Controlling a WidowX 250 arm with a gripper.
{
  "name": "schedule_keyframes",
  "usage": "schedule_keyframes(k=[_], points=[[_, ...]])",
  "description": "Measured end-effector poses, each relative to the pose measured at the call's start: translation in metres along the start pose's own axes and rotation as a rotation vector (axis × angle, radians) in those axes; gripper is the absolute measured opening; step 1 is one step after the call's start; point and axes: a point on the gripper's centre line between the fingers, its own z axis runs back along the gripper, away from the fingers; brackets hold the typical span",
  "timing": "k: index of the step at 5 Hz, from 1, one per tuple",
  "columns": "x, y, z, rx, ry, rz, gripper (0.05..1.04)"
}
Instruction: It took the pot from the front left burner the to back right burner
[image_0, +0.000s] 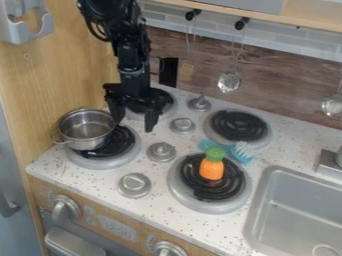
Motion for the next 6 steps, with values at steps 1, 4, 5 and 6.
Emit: schedule_keyframes(k=[1,4,5,6], points=[[-0.002,0.021,-0.008,0.014,0.015,0.055,0.999],[-0.009,0.027,-0.040,-0.021,0.110,0.039,0.938],[-0.012,0.026,-0.045,-0.026,0.129,0.044,0.624],[-0.013,0.024,-0.044,-0.033,0.140,0.028,0.336]])
